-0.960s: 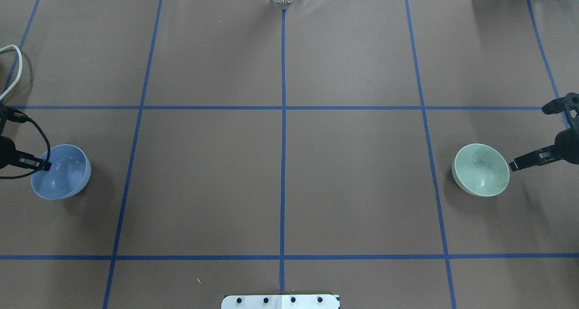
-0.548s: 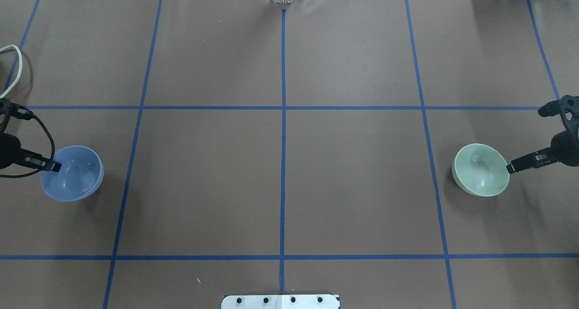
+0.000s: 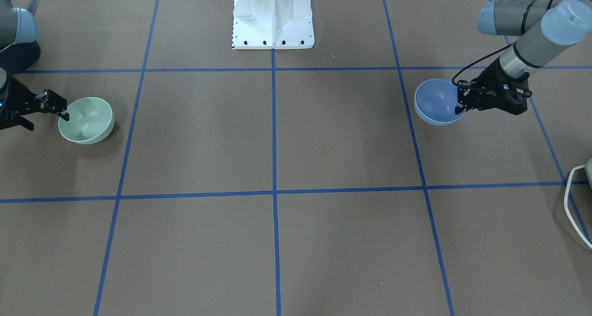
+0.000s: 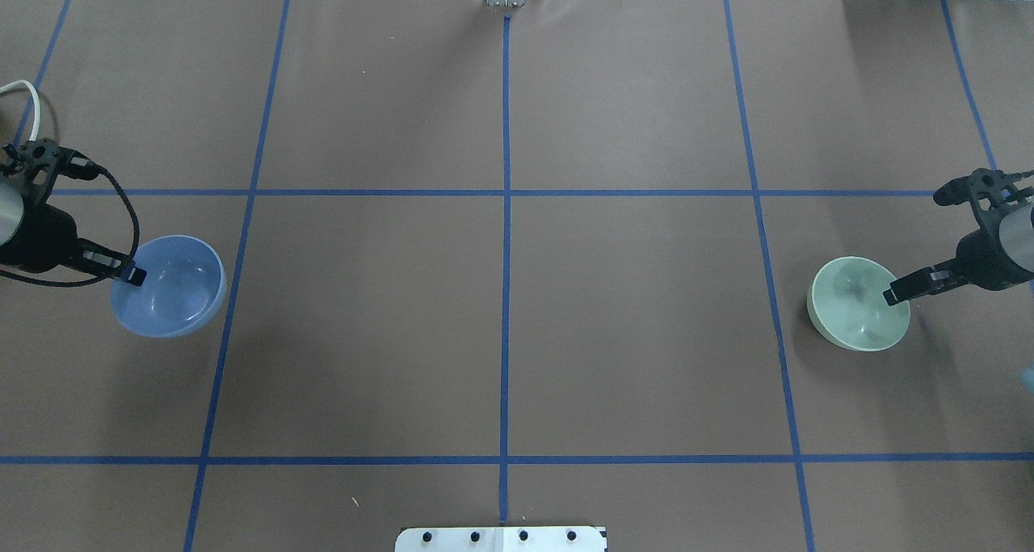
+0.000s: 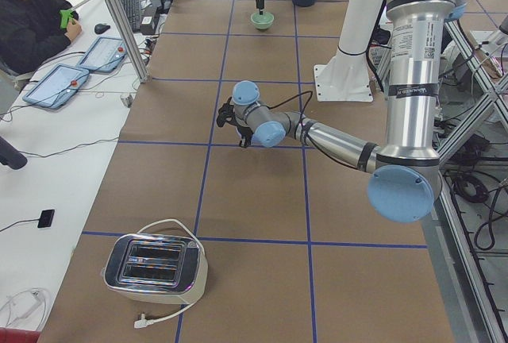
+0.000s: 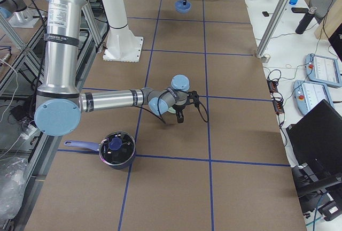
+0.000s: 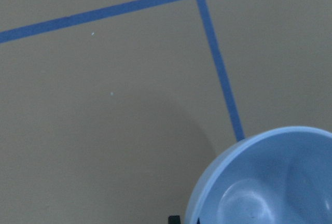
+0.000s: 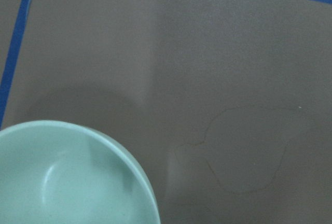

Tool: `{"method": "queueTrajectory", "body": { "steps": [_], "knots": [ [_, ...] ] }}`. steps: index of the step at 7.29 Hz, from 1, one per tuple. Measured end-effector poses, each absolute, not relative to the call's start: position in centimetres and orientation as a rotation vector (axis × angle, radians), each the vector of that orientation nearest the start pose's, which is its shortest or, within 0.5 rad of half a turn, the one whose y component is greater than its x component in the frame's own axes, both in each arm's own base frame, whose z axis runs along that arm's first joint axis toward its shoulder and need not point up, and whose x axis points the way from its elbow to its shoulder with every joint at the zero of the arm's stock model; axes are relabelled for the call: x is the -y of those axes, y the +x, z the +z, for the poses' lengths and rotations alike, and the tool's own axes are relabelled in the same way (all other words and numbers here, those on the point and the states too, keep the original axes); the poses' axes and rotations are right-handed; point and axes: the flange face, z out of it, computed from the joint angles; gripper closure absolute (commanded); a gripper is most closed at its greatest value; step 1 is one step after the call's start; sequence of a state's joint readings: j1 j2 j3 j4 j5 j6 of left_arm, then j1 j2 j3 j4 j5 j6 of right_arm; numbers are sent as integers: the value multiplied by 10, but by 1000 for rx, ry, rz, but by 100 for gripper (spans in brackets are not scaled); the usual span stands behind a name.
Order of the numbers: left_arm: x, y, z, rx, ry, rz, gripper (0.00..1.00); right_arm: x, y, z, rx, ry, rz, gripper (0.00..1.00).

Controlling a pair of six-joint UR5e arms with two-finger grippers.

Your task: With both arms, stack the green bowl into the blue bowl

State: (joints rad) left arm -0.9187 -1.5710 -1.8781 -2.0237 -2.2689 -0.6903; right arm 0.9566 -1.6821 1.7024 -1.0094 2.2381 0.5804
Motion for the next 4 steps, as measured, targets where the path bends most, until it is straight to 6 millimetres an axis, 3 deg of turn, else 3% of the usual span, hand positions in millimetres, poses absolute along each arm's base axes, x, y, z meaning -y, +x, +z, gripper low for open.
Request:
{"method": "queueTrajectory", "body": {
  "steps": [1,2,4],
  "knots": [
    [440,250,449,-975,156,225,100,428,-216,587,853,93,-221,79],
    [444,253,443,-981,156,217,100,429,-221,584,857,87,-212,100],
    [449,257,433,-988,155,203,100,432,-227,578,864,85,-204,100]
  ]
}}
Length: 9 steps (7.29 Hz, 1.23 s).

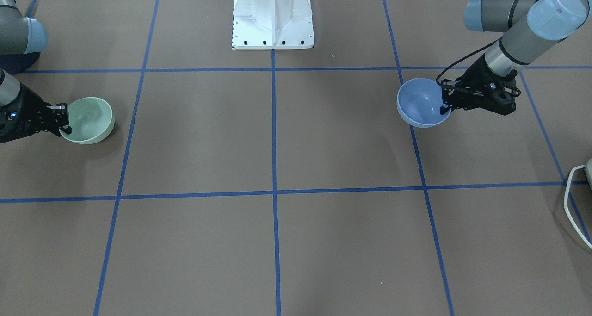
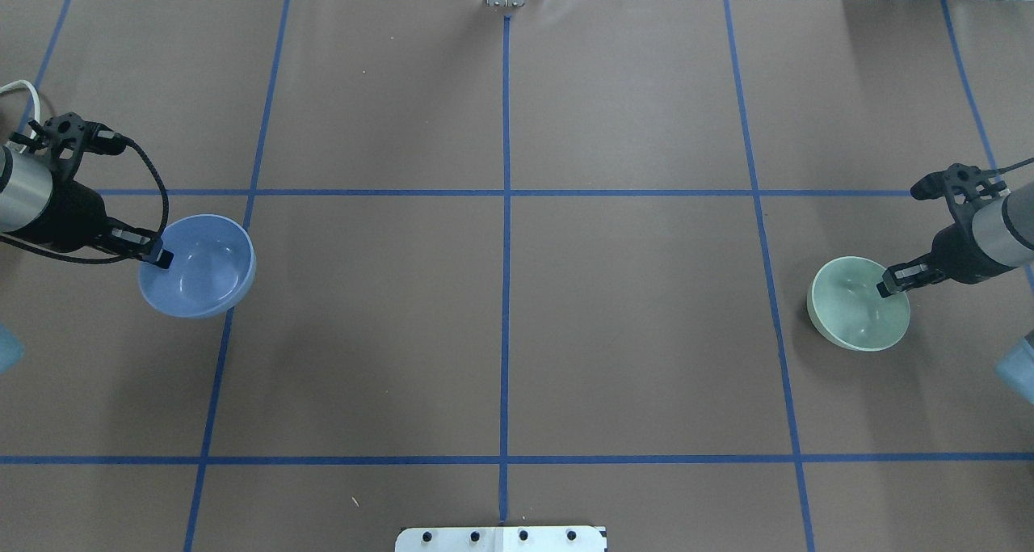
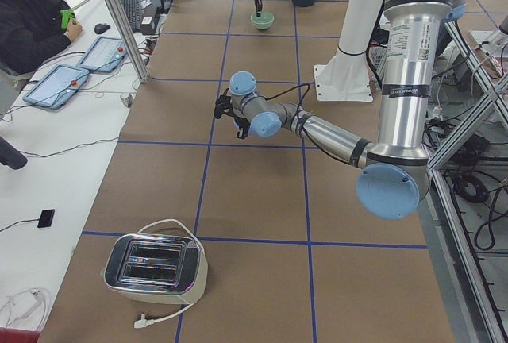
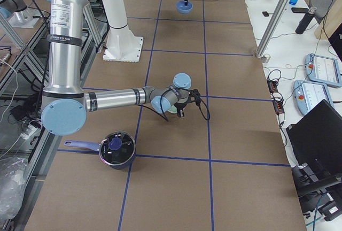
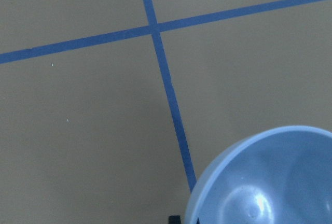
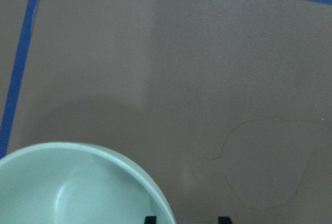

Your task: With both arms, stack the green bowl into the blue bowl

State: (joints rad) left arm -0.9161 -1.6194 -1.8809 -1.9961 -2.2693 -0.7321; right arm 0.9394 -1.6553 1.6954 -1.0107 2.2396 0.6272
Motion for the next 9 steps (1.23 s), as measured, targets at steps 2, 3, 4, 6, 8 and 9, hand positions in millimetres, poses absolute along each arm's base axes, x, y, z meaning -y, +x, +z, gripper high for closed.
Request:
{"method": "queueTrajectory", "body": {
  "steps": [2,3,4,6,8,9],
  "knots": [
    [461,267,409,-982,141,189,100,434,-230,572,873,86,-196,100],
    [472,277,387,-985,131,168,100,439,-234,563,886,93,-197,100],
    [481,292,362,-994,117,145,100,446,-239,552,896,104,-197,100],
    [485,357,311,-1003,79,112,100,470,-249,517,928,139,-165,100],
    [484,420,273,-997,66,77,100,507,-251,468,960,170,-126,100],
    [483,444,260,-993,65,69,100,523,-254,441,973,178,-120,100]
  ]
}}
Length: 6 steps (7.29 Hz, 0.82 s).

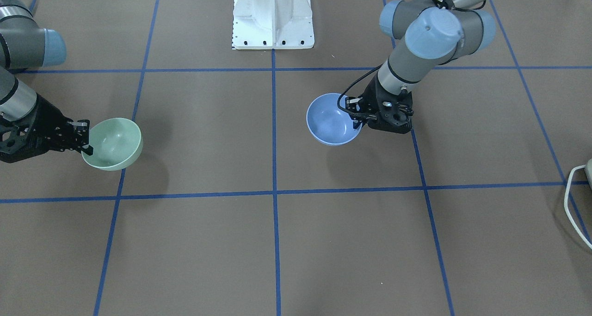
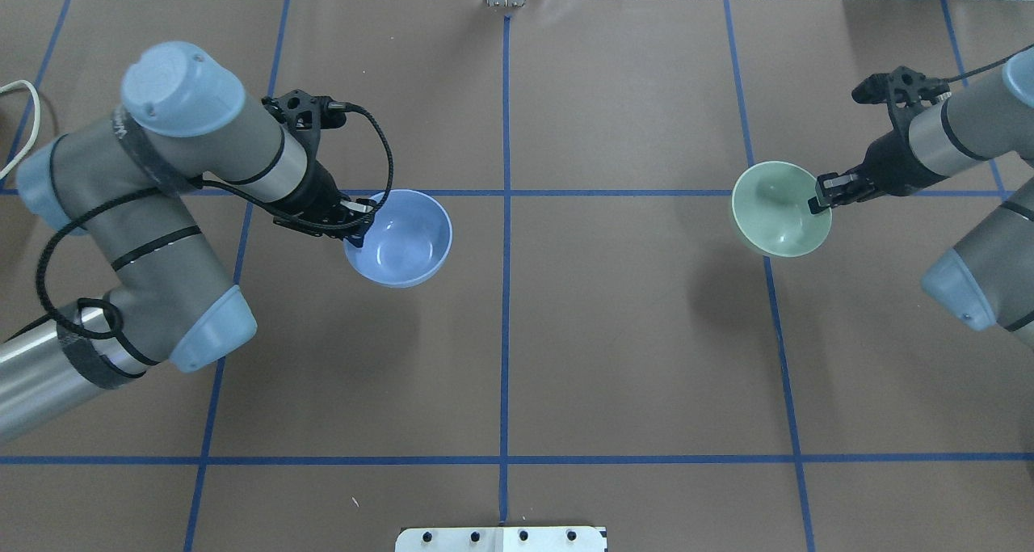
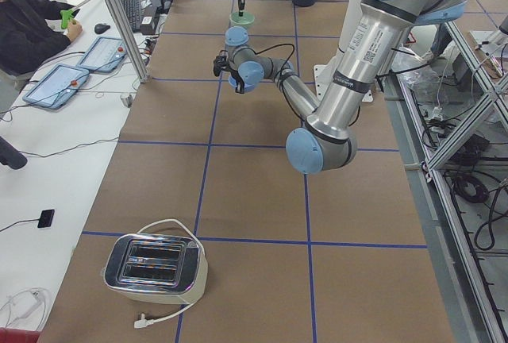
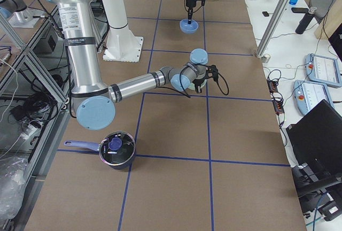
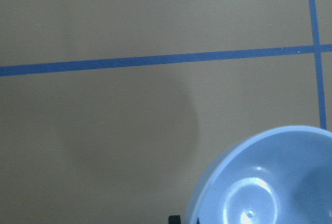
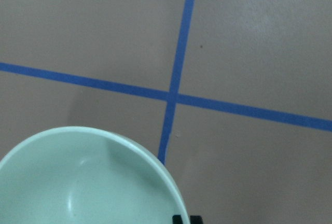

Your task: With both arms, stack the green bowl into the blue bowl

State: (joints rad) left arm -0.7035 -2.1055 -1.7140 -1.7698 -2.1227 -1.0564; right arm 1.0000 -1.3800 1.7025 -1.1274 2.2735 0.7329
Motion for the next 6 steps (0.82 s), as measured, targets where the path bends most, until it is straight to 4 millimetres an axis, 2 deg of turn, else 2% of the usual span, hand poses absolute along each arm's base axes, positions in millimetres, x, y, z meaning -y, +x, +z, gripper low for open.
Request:
{"method": "queueTrajectory", "body": {
  "steps": [1,3,6],
  "knots": [
    [481,469,249,-986,65,67,100,536,-256,417,980,179,-113,100],
    [476,515,233,-970,72,63,100,558,-251,386,971,160,-85,100],
    [463,554,227,-950,94,75,100,570,-253,363,968,151,-72,100]
  ]
}}
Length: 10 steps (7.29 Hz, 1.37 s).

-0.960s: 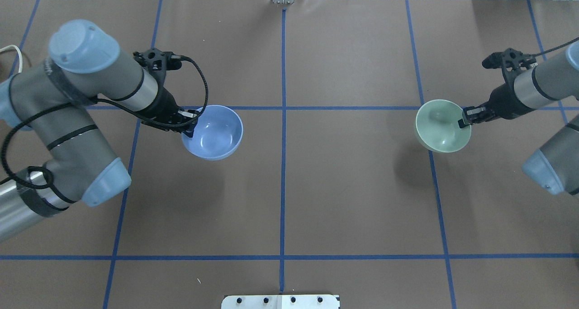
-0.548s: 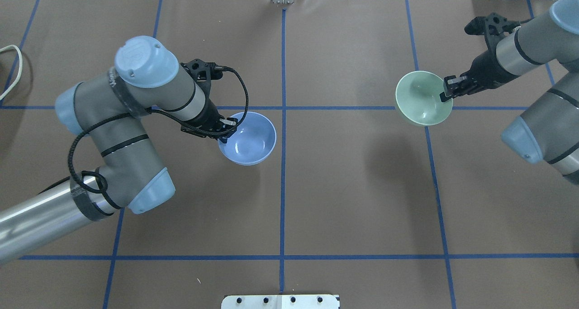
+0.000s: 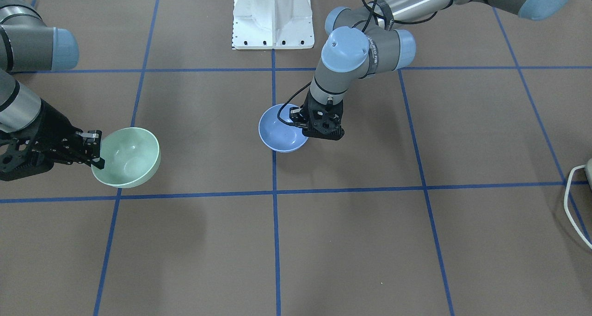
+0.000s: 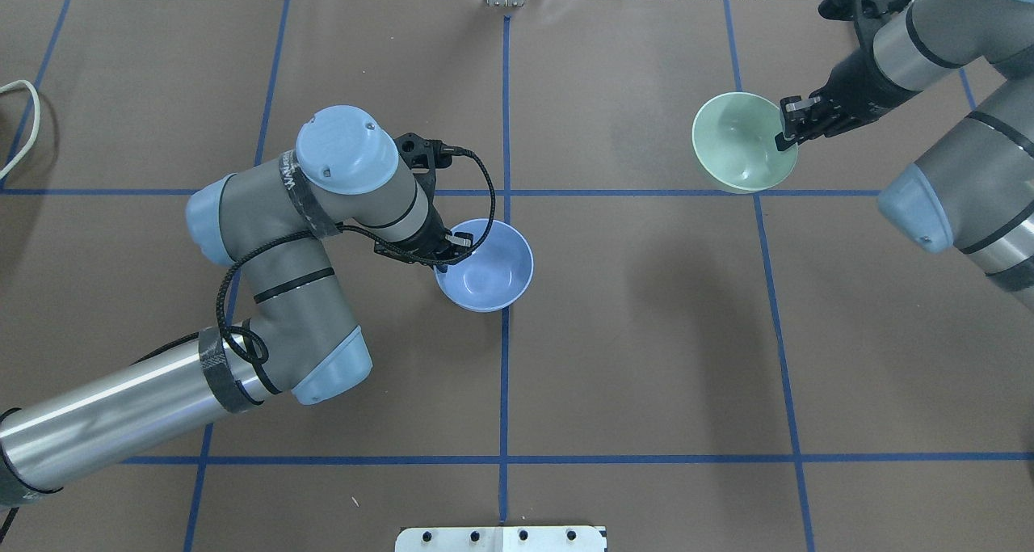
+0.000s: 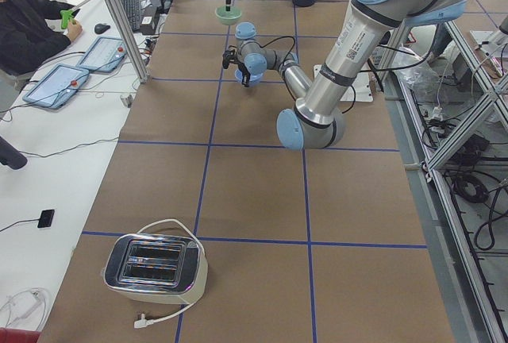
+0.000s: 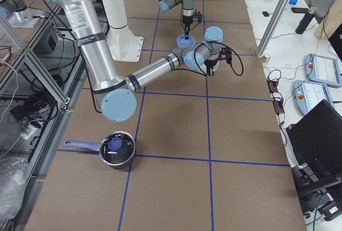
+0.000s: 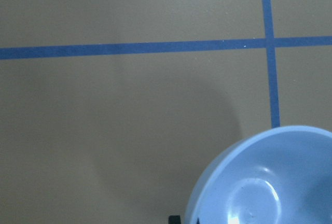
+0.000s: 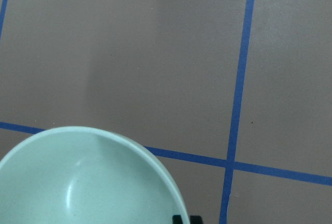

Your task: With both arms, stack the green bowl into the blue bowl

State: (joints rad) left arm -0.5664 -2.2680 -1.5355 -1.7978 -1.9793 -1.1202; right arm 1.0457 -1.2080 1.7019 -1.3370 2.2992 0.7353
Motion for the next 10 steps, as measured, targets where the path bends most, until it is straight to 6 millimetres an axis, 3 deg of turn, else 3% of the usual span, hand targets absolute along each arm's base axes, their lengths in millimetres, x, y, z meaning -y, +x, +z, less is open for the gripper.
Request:
{"method": "queueTrajectory", "body": {
  "steps": [2,4,5,6,7,10],
  "knots": [
    [455,574,229,-966,113,75,100,575,-256,353,962,143,-66,100],
    [453,579,230,-973,118,74,100,577,-258,353,958,139,-65,100],
    [453,580,229,-978,122,78,57,577,-258,353,957,138,-64,100],
    [452,579,228,-989,131,86,26,577,-258,354,956,138,-64,100],
    [451,579,227,-1003,141,93,3,577,-259,353,956,138,-64,100],
    [457,562,218,-1032,165,96,2,579,-261,349,958,140,-63,100]
  ]
}}
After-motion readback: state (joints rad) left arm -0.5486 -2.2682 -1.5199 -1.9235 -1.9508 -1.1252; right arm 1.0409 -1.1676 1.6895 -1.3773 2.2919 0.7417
